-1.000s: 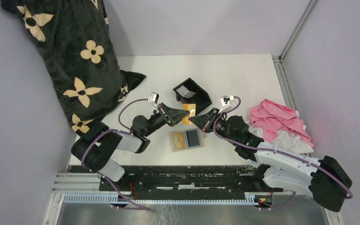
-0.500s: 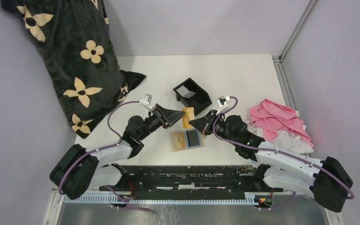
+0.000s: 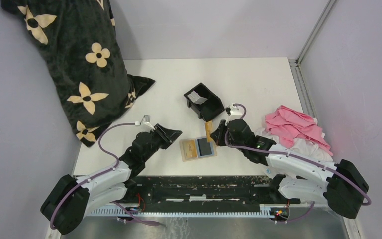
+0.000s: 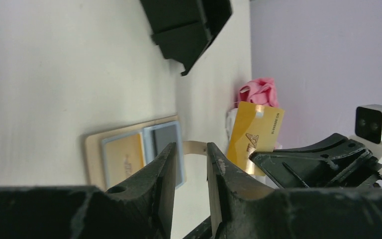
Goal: Put the credit cards into the card holder
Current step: Pick up the credit card from the storage box, then turn over the card slot in the card holder.
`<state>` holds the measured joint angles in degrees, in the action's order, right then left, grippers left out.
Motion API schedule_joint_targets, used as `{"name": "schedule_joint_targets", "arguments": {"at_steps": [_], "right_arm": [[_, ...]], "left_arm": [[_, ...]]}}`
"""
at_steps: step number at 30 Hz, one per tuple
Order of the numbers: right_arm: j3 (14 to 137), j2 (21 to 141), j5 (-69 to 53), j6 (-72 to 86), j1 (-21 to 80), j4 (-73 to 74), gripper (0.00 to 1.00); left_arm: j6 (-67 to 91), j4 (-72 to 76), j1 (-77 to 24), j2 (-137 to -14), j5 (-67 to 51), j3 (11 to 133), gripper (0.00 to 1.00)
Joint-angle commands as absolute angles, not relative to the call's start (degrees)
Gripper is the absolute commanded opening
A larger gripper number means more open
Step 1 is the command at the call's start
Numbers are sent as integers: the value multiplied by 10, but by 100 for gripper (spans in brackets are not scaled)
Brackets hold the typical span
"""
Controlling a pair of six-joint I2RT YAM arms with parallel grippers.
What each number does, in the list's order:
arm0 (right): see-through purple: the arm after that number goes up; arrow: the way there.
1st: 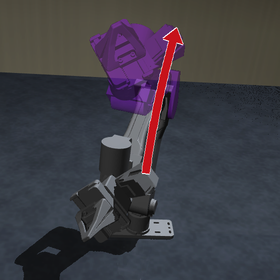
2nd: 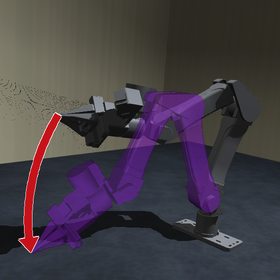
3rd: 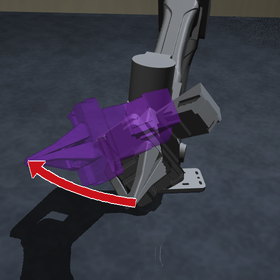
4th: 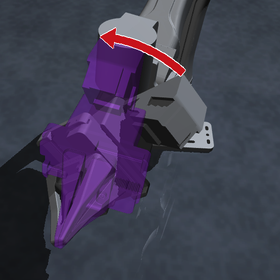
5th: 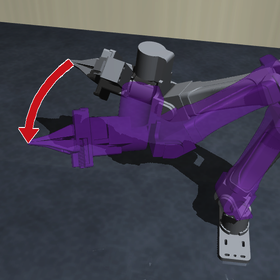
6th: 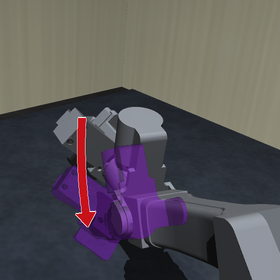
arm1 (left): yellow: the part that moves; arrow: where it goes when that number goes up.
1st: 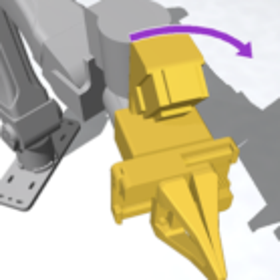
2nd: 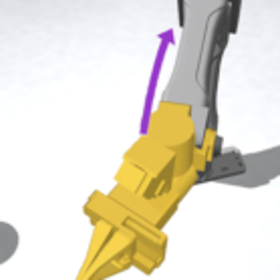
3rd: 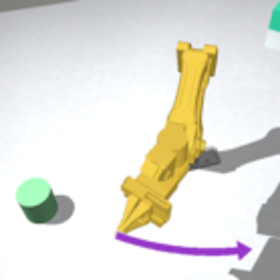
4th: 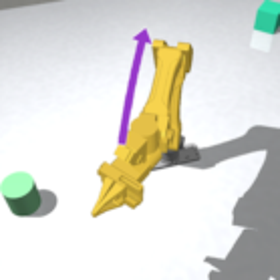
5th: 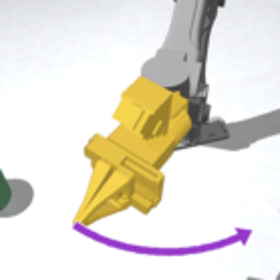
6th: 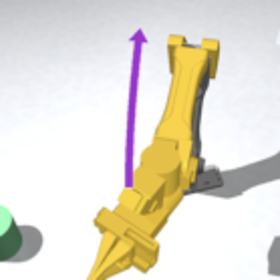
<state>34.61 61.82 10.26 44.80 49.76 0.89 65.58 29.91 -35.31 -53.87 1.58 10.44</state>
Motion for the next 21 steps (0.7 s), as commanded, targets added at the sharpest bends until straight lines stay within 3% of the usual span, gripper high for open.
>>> {"name": "schedule_joint_targets", "arguments": {"at_steps": [1, 21], "right_arm": [[373, 648, 152, 414, 497, 42, 1], [371, 723, 166, 403, 497, 36, 1]], "left_arm": [[619, 288, -361, -553, 46, 93, 34], [607, 352, -398, -691, 58, 86, 32]]}}
